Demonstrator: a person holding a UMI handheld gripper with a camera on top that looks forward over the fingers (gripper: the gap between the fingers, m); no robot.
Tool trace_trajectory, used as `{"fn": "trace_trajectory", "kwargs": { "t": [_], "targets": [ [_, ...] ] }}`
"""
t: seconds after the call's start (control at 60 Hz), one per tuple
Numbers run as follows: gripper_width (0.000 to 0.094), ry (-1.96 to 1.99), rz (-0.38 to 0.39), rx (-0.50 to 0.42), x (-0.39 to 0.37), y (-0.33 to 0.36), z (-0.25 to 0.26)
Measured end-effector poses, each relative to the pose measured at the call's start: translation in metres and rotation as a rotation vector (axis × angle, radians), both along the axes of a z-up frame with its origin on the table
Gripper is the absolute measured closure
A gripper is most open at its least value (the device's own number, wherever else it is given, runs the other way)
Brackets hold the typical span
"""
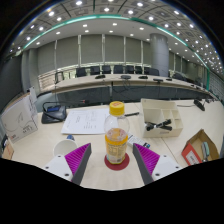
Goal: Pour water
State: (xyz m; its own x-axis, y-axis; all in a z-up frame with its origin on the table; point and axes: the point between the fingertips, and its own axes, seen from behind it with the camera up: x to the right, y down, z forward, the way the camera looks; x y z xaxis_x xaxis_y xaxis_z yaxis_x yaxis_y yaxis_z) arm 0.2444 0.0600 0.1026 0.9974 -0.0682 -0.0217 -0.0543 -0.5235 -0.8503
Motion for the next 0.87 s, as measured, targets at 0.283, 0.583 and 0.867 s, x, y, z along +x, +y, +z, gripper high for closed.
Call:
{"fn": "trace_trajectory", "kwargs": {
  "t": [0.283,0.583,0.867],
  "targets": [
    [0.0079,-0.008,-0.026,-0.131,-0.047,-0.141,0.059],
    [0.0076,-0.068,-0.010,-0.144,-0.082,-0.241,0.105],
    [0.0075,-0.091,0.025,-0.123,-0.095,-0.267,0.122]
  ]
}}
